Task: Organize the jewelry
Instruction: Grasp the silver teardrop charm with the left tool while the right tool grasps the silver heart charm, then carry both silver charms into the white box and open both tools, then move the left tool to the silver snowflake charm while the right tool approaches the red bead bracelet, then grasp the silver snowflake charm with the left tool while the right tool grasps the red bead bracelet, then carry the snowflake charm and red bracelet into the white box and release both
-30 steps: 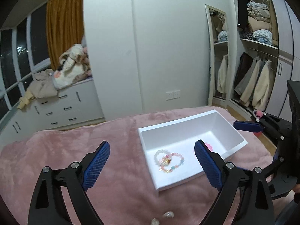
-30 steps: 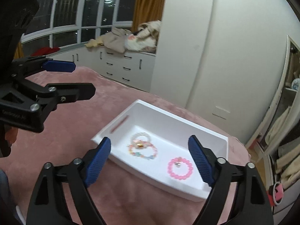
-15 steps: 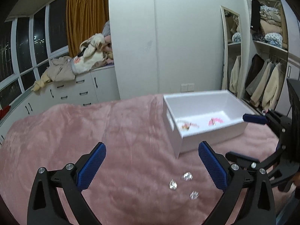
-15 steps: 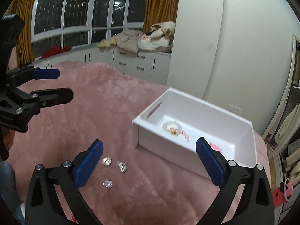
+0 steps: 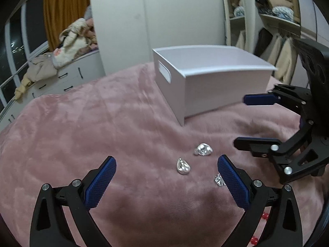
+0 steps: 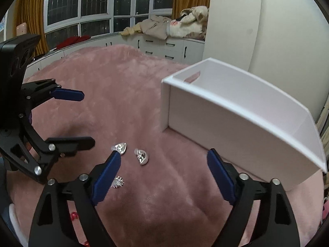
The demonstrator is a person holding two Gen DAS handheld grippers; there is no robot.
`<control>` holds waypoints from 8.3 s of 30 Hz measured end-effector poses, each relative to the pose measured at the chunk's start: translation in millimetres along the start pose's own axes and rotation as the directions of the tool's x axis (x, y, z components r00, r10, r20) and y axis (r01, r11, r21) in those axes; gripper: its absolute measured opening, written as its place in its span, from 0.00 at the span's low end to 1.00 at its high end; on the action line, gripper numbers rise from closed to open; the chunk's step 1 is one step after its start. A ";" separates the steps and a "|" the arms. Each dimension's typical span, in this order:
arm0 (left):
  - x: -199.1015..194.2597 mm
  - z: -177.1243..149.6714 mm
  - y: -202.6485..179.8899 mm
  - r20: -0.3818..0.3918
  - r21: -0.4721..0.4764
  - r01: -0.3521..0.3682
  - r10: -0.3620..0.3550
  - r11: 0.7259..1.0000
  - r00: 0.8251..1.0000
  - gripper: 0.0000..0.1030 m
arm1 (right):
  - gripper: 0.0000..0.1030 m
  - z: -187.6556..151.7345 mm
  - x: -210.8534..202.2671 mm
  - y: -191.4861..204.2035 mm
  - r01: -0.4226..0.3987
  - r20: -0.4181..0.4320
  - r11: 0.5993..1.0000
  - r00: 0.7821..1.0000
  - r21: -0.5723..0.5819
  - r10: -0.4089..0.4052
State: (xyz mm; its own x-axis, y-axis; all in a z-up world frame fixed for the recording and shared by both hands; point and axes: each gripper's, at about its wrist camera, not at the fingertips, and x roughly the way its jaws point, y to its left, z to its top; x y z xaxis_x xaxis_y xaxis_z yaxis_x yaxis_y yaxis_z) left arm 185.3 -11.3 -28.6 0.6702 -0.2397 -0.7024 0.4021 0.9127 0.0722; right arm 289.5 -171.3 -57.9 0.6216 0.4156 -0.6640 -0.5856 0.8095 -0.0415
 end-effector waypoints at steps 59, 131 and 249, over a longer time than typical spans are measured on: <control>-60.5 79.1 -28.0 0.081 0.130 0.078 -0.089 0.989 0.993 0.24 | 0.16 47.3 -102.7 -45.1 -0.020 0.116 0.999 0.993 0.046 0.014; -38.8 191.7 -28.5 0.086 0.108 0.013 -0.023 0.994 0.996 0.93 | 0.84 96.2 -108.2 -118.6 0.087 0.027 0.991 0.996 0.106 -0.091; -1.0 175.5 -48.2 -0.051 0.117 0.160 -0.155 0.980 0.987 0.22 | 0.10 78.2 -126.4 -122.0 0.028 0.101 0.997 0.994 0.070 -0.035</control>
State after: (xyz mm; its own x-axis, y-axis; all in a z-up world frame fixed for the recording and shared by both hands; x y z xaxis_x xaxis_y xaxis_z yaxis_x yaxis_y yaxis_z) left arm 274.6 -113.2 92.9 0.5667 -0.3611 -0.7405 0.5744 0.8175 0.0410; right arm 323.0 -290.2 89.5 0.6910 0.4268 -0.5834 -0.5302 0.8478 -0.0077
